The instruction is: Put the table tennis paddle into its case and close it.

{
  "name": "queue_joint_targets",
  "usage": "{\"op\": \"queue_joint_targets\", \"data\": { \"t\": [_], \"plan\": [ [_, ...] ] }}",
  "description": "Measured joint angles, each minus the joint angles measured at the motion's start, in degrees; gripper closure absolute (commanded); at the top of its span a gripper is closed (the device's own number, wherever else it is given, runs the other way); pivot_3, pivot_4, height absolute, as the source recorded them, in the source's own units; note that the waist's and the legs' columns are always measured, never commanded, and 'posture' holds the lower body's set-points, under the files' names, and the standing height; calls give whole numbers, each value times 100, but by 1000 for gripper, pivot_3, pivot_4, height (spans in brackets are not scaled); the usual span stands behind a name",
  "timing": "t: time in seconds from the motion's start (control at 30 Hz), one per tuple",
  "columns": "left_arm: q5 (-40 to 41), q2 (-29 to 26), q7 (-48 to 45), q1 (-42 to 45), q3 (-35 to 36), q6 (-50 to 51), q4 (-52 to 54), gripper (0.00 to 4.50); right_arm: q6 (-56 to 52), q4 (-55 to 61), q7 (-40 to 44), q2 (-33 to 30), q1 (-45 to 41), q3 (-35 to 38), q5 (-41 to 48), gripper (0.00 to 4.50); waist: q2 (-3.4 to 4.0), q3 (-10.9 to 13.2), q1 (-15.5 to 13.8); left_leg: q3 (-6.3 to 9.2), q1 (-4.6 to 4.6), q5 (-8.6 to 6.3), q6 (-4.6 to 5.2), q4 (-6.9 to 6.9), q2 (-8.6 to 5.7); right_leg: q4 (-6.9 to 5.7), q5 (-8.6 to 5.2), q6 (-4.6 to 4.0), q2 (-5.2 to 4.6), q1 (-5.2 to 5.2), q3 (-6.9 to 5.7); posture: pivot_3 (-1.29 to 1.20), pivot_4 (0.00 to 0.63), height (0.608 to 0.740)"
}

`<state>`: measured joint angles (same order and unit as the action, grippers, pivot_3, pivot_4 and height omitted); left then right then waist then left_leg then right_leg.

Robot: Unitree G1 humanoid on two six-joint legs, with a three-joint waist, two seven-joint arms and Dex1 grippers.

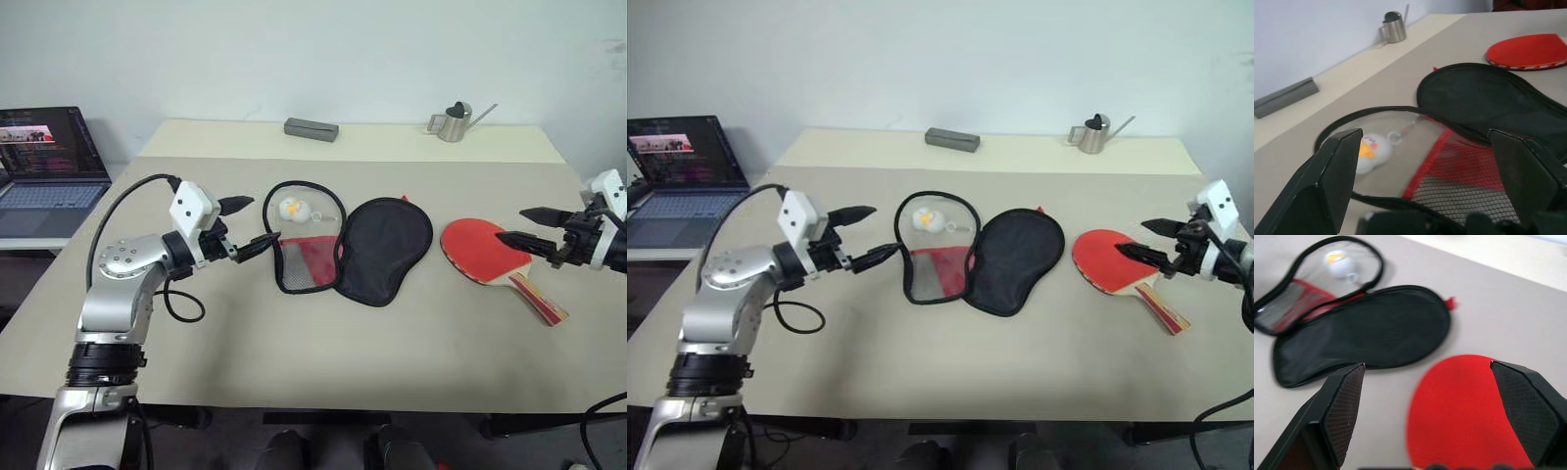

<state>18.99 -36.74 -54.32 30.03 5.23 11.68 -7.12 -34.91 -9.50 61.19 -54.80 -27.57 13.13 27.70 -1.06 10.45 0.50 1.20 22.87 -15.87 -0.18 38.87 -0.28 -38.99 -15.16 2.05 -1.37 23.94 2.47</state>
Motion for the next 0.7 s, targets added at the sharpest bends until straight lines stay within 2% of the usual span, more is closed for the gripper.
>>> {"op": "queue_joint_targets", "data": {
  "t": [0.33,0.43,0.57,0.7],
  "plan": [
    [-105,115,10,221,-53,-339,-378,0,-314,554,-151,90,268,104,193,10,0,0,-3,3,-1,0,0,1,-1,0,0,0,0,-2,-2,0,150,740],
    [-102,-25,24,114,66,-343,-374,0,-344,693,-146,89,327,152,274,10,0,0,8,3,-2,0,0,1,2,0,0,0,0,-1,-1,0,150,740],
    [-93,-412,119,-366,560,-344,-360,0,-305,576,-173,134,347,160,272,10,0,0,72,4,-2,0,0,0,3,0,0,0,-15,-2,-2,0,150,740],
    [-75,-455,107,-539,714,-420,-344,0,-461,1096,-351,571,524,142,496,10,0,0,99,17,-11,0,0,1,3,3,0,0,-15,-21,-9,0,150,740]
  ]
}}
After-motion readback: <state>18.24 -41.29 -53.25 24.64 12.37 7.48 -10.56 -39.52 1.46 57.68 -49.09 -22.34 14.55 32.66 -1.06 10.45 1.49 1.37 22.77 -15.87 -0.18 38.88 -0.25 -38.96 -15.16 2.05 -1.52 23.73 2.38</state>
